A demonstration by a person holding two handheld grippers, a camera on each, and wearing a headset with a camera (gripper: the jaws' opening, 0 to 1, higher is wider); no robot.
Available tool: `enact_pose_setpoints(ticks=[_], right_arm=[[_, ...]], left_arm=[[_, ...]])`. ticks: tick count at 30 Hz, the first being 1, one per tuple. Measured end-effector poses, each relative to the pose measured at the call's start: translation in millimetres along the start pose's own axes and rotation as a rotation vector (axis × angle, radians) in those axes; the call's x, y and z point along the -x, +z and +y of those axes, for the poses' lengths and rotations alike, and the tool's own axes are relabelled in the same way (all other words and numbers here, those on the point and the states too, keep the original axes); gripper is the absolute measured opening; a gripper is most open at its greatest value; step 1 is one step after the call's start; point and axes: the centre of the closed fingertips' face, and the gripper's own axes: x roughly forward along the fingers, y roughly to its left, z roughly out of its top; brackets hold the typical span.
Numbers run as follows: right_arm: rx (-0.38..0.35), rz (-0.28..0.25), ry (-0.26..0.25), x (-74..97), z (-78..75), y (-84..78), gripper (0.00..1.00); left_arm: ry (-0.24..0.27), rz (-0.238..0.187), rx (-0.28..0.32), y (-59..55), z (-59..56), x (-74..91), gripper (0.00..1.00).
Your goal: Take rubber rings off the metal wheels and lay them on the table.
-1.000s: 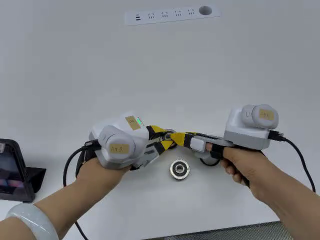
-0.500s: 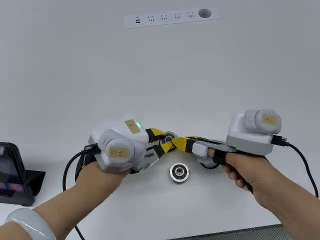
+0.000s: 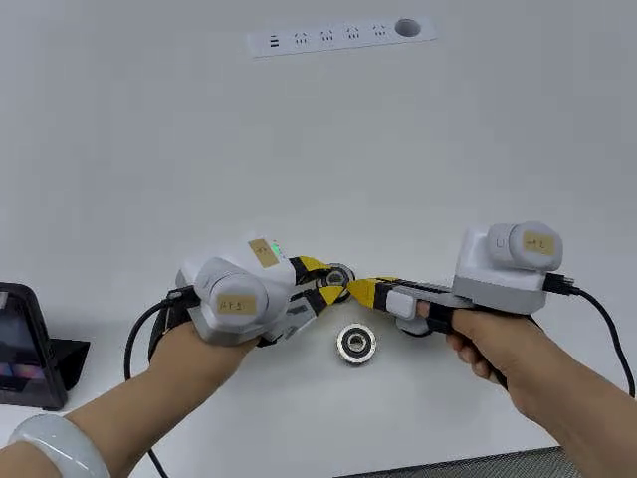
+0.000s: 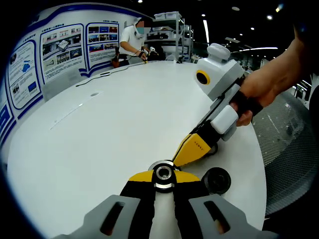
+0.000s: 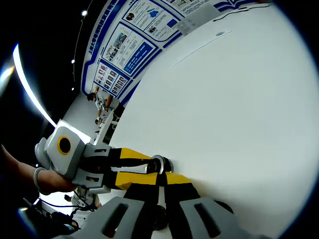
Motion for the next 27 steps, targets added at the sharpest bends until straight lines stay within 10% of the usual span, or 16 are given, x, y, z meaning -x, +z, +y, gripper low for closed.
enact_pose_setpoints(ticks=[27], right_arm=[[0.03,-0.023,0.03,-0.9,14.6,5.7,0.02]], left_arm=[[-0.001,0.001,0.002,0.3,0.0,0.2,0.13]])
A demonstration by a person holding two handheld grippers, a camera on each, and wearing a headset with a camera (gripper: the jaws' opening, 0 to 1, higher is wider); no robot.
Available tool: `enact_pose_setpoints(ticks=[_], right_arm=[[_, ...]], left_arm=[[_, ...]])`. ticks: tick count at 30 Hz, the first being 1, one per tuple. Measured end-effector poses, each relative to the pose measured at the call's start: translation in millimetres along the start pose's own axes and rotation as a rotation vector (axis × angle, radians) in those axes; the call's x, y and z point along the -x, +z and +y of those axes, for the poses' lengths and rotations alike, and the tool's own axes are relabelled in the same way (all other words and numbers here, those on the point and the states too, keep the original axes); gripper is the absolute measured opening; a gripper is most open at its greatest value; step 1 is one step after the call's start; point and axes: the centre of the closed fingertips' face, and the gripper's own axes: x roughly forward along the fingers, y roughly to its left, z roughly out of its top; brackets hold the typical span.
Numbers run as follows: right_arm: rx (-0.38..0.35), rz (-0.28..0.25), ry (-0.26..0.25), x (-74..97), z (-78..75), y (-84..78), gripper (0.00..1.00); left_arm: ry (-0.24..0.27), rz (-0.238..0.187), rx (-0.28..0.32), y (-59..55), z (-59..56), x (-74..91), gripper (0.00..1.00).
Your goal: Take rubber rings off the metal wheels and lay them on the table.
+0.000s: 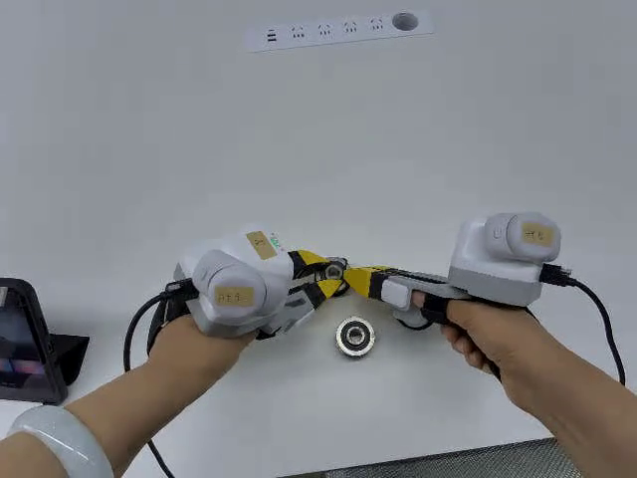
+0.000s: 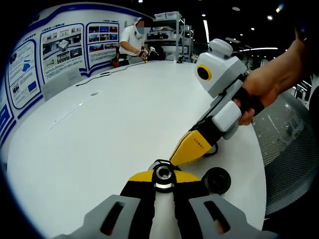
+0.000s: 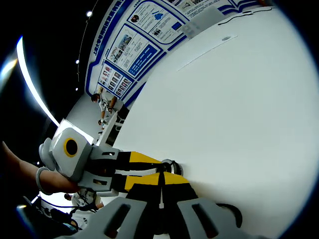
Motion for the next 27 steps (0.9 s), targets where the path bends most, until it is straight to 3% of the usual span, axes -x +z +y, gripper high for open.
enact_pose_setpoints(ticks=[9,17,27], right_arm=[[-0.001,0.002,0.006,3.2,1.2,-0.9,0.02],[-0.001,-0.011,0.035,3.0,11.2,1.5,0.02],[-0.008,-0.005,-0.005,4.5,-1.0,0.7,0.02]], left_arm=[[-0.005,-0.001,-0.003,-0.1,-1.2,-0.2,0.13],[-0.004,0.002,-0.013,0.0,-1.8,-0.3,0.13],[-0.01,0.003,-0.018,0.5,-1.7,-0.3,0.13]])
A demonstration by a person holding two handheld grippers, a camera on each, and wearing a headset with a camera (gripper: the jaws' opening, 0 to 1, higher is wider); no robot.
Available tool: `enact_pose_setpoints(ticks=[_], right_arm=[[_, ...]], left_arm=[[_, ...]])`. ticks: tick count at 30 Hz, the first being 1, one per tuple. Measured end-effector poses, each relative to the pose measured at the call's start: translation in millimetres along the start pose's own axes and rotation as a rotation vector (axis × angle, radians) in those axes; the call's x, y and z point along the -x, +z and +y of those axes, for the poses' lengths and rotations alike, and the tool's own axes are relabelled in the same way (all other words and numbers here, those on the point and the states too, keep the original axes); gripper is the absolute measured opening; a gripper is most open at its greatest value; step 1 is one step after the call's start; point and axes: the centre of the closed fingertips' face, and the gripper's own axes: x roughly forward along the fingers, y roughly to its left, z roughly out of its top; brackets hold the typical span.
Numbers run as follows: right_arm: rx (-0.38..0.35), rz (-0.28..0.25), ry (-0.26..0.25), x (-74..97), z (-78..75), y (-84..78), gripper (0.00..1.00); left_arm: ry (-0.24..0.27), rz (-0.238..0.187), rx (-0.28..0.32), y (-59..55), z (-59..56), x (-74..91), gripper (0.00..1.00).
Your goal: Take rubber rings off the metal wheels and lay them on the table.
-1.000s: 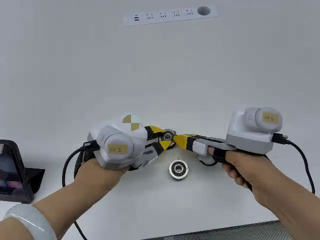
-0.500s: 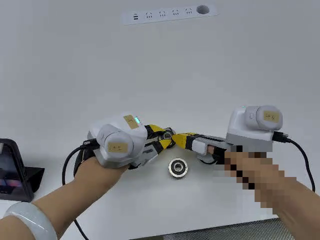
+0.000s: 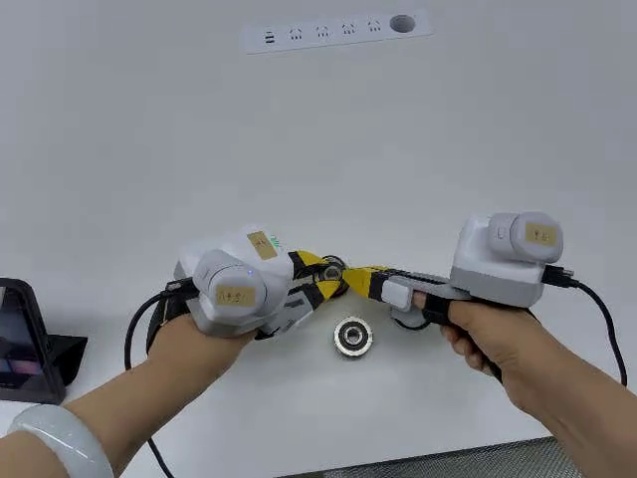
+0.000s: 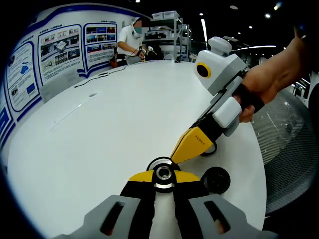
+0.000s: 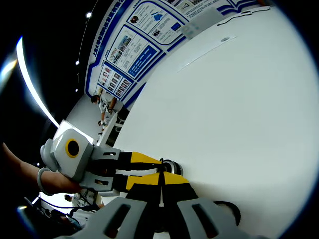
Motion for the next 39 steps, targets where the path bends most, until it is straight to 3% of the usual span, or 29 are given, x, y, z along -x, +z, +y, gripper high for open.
enact_pose_setpoints(ticks=[15,28,39], right_arm=[[-0.002,0.013,-0.013,-1.4,-2.7,-2.1,0.02],[-0.004,0.002,0.012,2.6,9.7,-1.6,0.02],[-0.02,-0.031,0.032,17.7,19.9,-0.8,0.02]], left_arm=[[-0.004,-0.021,-0.02,-1.3,-4.4,6.4,0.26],[0.016,-0.021,-0.004,-9.0,-1.2,15.2,0.36],[0.034,-0.02,0.022,-15.0,0.3,22.3,0.45]])
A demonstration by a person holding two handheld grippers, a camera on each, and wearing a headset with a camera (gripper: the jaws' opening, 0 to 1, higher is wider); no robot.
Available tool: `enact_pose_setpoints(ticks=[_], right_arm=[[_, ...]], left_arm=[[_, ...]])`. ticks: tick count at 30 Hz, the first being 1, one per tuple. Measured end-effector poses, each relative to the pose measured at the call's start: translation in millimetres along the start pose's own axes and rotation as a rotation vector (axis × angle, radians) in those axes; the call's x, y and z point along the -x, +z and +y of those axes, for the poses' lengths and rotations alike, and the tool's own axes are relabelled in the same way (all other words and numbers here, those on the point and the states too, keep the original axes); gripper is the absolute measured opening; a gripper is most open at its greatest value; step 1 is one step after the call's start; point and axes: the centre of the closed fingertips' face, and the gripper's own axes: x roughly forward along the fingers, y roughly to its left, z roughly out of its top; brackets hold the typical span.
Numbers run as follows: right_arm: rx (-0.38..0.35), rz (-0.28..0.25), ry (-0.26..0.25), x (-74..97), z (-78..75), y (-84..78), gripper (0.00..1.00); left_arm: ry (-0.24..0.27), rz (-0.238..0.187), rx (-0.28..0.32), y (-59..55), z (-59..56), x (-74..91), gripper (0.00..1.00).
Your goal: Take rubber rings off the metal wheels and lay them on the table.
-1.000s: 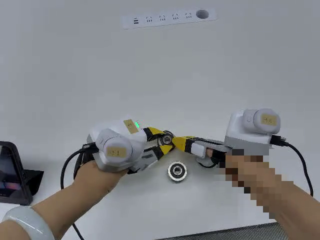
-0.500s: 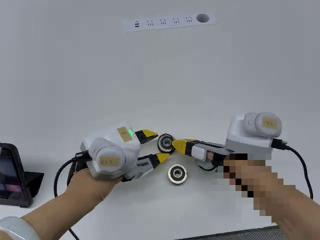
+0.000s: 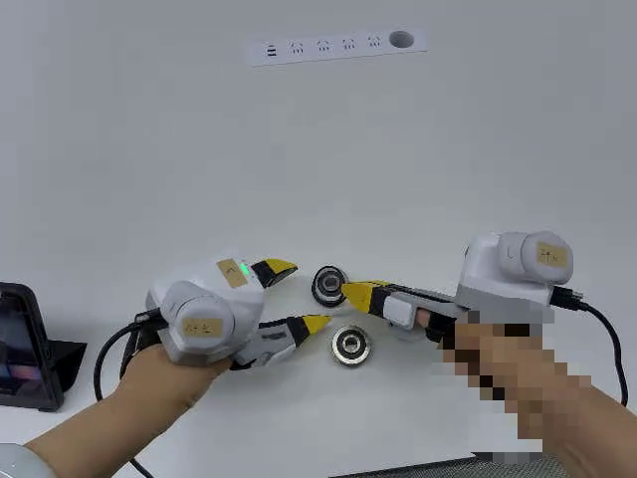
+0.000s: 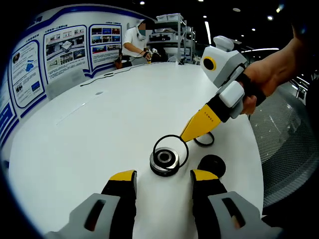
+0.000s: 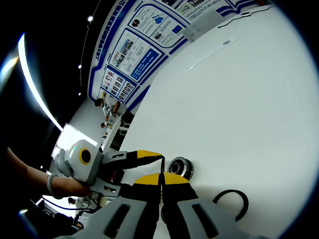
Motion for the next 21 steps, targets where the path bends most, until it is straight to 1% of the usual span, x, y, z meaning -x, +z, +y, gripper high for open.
enact_pose_setpoints(ticks=[3,6,14,21], right_arm=[[-0.003,-0.012,-0.003,8.6,0.0,0.7,0.02],[-0.012,-0.026,-0.016,19.3,-3.9,0.5,0.02],[-0.062,-0.057,-0.09,50.5,-31.6,-7.9,0.02],[-0.082,-0.059,-0.138,63.0,-49.0,-15.1,0.02]], left_arm=[[0.004,-0.001,0.009,-1.6,0.9,1.9,0.47],[0.006,0.003,0.01,-3.5,1.0,3.3,0.49],[0.006,0.008,0.011,-5.8,-0.7,4.0,0.5],[0.007,0.013,0.013,-6.6,-0.8,4.5,0.5]])
